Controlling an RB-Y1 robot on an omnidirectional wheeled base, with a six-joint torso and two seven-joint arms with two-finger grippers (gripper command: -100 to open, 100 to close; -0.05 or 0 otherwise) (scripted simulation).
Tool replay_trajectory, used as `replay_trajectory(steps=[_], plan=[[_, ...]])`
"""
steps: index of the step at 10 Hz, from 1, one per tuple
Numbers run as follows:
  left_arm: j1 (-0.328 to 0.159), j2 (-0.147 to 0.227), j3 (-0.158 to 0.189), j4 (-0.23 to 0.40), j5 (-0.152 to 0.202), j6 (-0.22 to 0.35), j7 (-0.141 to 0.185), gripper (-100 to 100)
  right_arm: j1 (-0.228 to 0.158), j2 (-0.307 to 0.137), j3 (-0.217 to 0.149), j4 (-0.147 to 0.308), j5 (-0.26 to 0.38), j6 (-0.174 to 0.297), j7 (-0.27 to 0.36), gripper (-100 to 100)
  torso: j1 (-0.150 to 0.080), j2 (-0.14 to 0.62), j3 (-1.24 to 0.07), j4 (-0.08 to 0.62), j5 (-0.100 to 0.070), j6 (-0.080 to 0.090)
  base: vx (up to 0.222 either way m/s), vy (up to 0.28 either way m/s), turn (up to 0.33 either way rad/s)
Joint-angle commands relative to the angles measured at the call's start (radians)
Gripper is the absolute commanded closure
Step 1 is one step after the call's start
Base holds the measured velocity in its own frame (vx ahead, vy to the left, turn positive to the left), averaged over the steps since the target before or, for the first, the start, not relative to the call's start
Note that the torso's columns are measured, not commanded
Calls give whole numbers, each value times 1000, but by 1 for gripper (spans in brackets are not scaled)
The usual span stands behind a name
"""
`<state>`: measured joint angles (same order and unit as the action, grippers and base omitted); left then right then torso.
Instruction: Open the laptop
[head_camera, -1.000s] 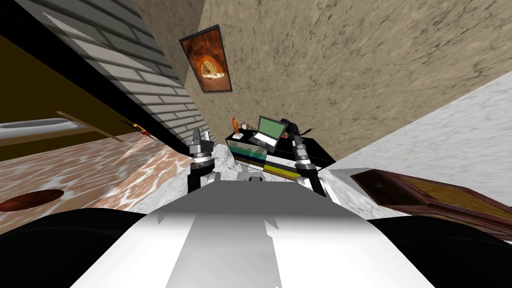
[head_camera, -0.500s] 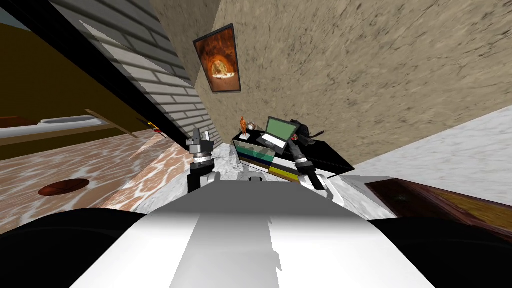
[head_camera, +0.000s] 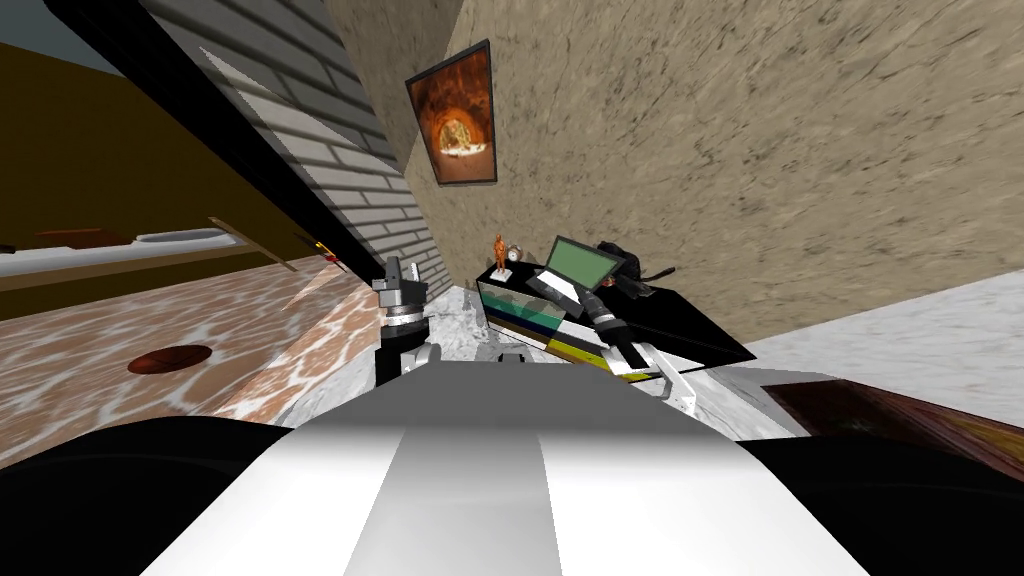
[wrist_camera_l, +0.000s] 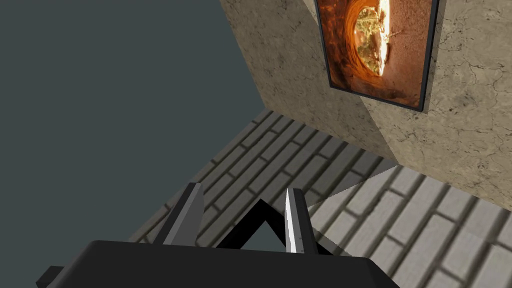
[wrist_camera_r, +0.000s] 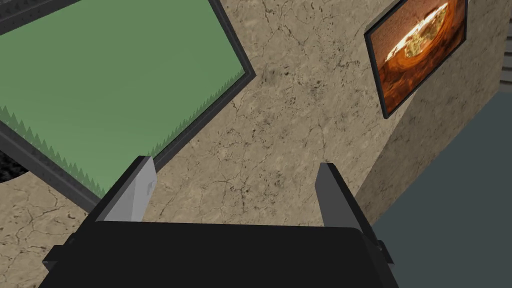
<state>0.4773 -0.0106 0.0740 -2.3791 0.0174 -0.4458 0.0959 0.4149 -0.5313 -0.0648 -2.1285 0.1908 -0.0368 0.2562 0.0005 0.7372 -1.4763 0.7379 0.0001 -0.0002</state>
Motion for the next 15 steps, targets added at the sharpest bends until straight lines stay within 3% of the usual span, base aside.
replay_trajectory(steps=[1,2,3,6,8,10,11,12,13,14,15], plan=[[0,0,0,0,0,0,0,0,-28,-44,6,52,24,59,34,-100,-1,1,1,0,0,1,17,96,71],[0,0,0,0,0,0,0,0,-41,-77,6,75,36,95,50,-100,-2,3,2,1,0,0,42,152,129],[0,0,0,0,0,0,0,0,-41,-79,6,77,36,95,50,-100,2,1,1,0,0,0,62,126,45],[0,0,0,0,0,0,0,0,-80,-177,4,157,73,191,100,-100,1,-1,-1,0,0,0,82,134,113],[0,0,0,0,0,0,0,0,-80,-193,4,160,73,204,100,-100,-1,2,1,0,0,1,48,96,11],[0,0,0,0,0,0,0,0,-107,-267,4,221,96,265,132,-100,-3,4,2,1,-1,0,40,104,108],[0,0,0,0,0,0,0,0,-107,-275,4,221,96,278,132,-100,2,0,0,0,0,0,67,99,47],[0,0,0,0,0,0,0,0,-121,-318,3,252,108,309,149,-100,0,-1,-1,0,0,1,60,117,83],[0,0,0,0,0,0,0,0,-121,-318,3,252,108,315,149,-100,1,0,0,0,0,0,48,88,36],[0,0,0,0,0,0,0,0,-135,-358,3,283,120,351,165,-100,-2,1,1,0,0,1,53,88,70],[0,0,0,0,0,0,0,0,-135,-360,3,283,120,351,165,-100,-1,1,1,0,0,0,47,73,42]])
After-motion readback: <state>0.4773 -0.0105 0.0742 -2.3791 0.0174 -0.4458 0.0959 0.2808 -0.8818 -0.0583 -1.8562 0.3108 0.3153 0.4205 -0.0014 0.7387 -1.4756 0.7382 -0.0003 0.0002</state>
